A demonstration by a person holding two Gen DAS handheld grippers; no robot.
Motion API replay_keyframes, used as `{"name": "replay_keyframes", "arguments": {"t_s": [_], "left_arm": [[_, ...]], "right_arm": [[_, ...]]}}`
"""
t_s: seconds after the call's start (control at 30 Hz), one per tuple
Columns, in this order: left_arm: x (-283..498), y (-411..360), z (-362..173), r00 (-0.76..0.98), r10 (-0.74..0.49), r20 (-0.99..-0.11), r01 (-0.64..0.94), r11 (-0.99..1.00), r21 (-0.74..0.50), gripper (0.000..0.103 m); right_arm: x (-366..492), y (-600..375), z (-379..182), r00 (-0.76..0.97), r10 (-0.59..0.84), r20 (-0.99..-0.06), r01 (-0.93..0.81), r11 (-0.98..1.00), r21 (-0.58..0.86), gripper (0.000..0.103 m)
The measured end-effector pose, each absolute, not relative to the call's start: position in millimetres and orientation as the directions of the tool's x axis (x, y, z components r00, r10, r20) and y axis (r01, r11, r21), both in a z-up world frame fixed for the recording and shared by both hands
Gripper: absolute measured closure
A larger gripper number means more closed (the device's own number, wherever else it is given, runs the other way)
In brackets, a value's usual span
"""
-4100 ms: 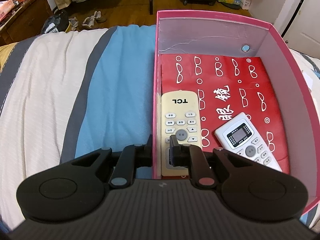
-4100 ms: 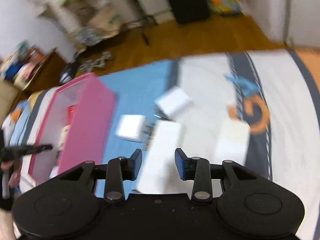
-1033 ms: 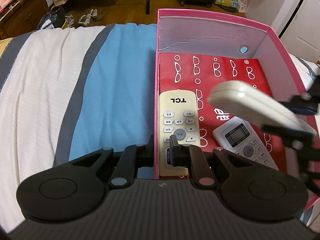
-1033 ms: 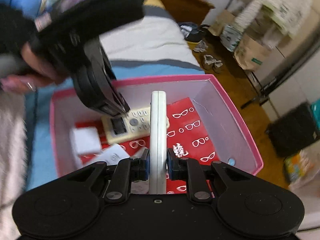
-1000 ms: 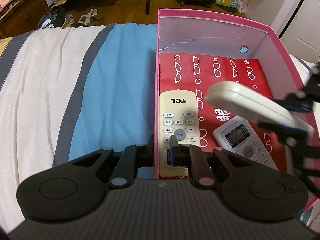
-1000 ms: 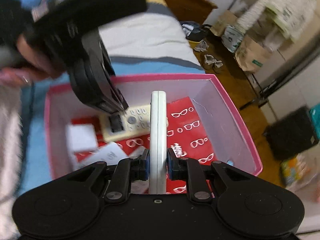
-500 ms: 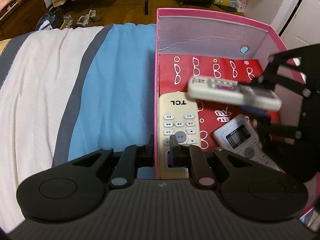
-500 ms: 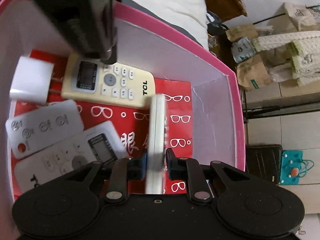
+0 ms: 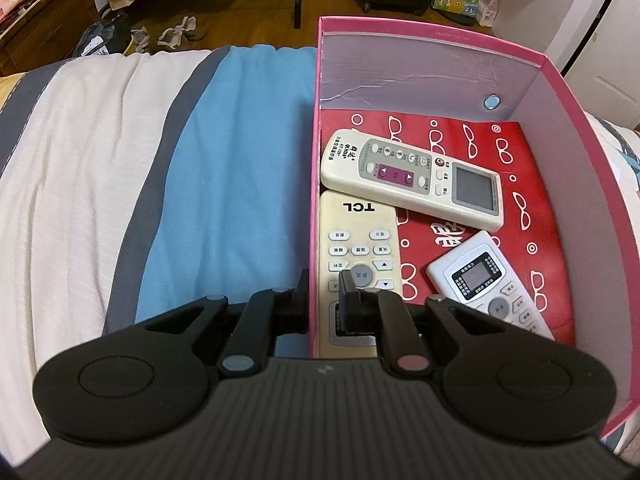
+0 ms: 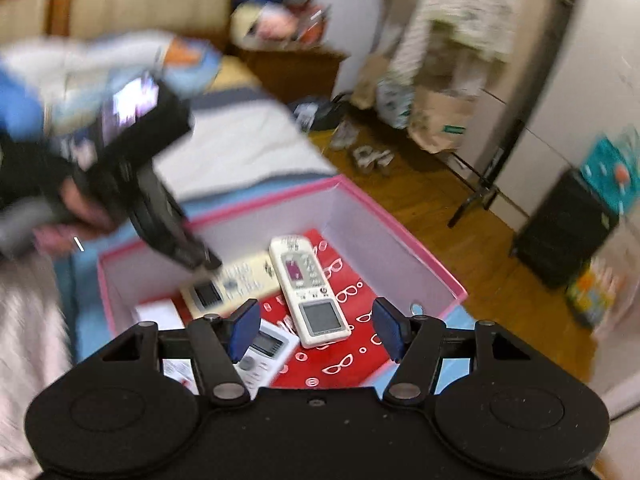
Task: Organize rigid objects
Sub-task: 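Drop the remote beside the cream remote and open the right gripper, then grasp the remaining white remote beside the chargers with the right gripper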
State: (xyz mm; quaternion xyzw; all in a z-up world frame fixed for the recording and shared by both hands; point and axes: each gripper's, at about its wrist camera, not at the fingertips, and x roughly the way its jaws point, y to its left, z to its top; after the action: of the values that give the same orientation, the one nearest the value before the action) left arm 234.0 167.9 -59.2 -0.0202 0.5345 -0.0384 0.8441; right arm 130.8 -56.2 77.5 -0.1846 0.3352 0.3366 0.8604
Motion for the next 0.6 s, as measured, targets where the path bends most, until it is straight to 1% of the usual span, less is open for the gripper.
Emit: {"name": "replay_keyframes", "arguments": {"t_s": [0.03,0.1,0.2,0.33,0.47,0.6], "left_arm": [[234,167,-59,0.425,-0.083,-0.902,0.042,0.996,-0.072,0.092],[235,167,-59,0.423,-0.081,-0.902,0.039,0.997,-0.071,0.092],[235,168,-59,0.421,-0.083,-0.903,0.036,0.997,-0.075,0.092],[235,168,-59,0.420,-0.082,-0.904,0.036,0.997,-0.074,0.092],[235,168,-59,0.418,-0.082,-0.905,0.028,0.997,-0.077,0.092],[236,169,-60,0.415,-0.080,-0.906,0.024,0.997,-0.077,0.092]], "right_arm": [[131,-69,82,0.545,0.468,-0.696,-0.678,0.734,-0.037,0.036],[137,-91,84,0.511,0.471,-0.719,-0.618,0.783,0.073,0.036],[146,-122,76,0.470,0.454,-0.757,-0.515,0.838,0.183,0.036],[154,-163,53,0.427,0.411,-0.805,-0.359,0.895,0.266,0.036],[164,-202,16,0.370,0.433,-0.822,-0.210,0.901,0.380,0.036],[169,-232,-26,0.341,0.433,-0.834,-0.073,0.897,0.436,0.036]]}}
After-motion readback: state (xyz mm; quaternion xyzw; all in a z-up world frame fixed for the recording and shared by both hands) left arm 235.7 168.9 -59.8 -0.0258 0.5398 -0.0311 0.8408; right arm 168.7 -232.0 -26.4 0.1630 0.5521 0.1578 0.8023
